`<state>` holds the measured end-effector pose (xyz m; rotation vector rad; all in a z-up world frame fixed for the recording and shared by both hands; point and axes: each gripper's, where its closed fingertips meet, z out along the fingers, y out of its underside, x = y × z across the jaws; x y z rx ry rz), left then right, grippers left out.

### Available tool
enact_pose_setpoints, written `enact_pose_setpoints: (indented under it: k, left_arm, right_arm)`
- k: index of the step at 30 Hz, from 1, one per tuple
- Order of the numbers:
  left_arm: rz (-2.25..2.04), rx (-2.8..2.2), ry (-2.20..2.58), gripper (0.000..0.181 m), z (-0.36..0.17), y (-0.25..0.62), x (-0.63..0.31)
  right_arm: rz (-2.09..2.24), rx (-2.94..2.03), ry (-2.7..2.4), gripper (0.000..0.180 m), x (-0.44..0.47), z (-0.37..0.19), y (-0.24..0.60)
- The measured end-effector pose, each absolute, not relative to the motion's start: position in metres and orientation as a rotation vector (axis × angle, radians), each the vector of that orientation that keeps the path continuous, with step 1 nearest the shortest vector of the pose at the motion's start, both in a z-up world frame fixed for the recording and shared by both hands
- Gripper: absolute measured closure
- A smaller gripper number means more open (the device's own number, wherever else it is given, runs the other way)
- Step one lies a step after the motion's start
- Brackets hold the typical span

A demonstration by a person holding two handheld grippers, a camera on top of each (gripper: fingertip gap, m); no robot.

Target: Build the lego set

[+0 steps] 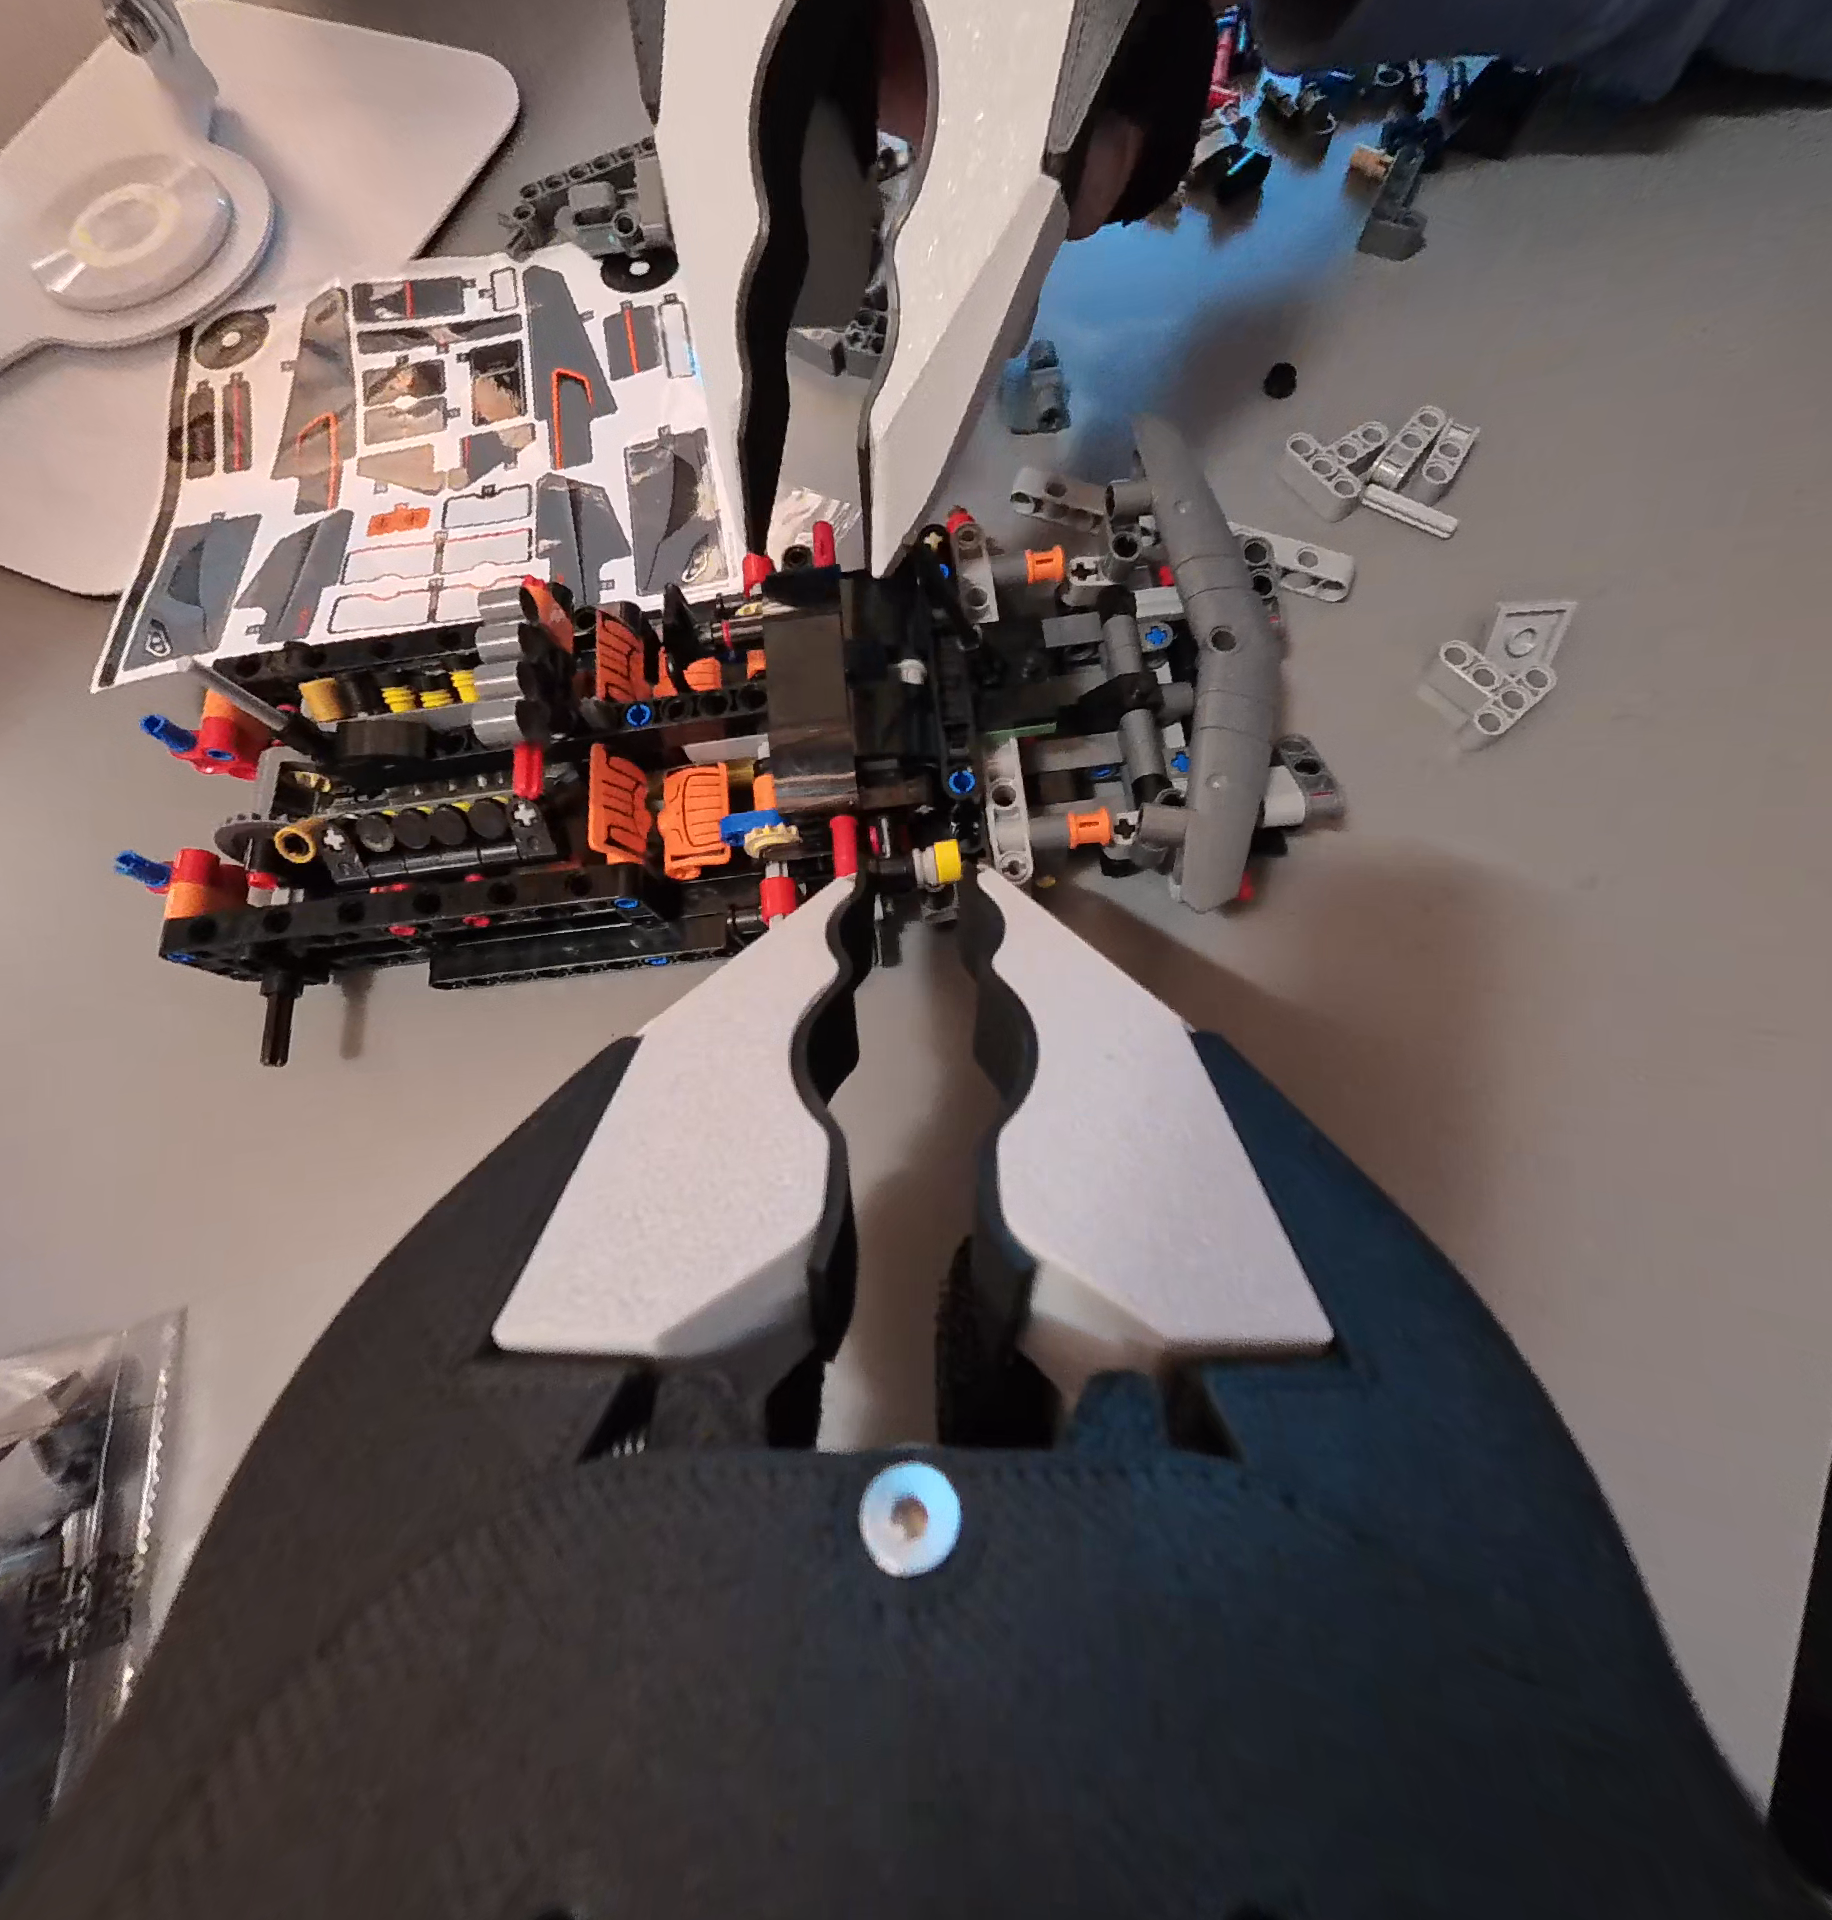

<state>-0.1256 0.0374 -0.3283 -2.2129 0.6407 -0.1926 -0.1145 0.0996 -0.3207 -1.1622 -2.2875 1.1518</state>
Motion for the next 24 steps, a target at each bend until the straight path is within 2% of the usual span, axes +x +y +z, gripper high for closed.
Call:
enact_pose_setpoints:
  k: [24]
  left_arm:
    - [-0.164,-2.317,0.627,0.167,-0.3279,0.0403,-0.1313]
  right_arm:
    - [1.205,-1.107,-2.314,0.164,-0.1134,-0.3230,0.0956]
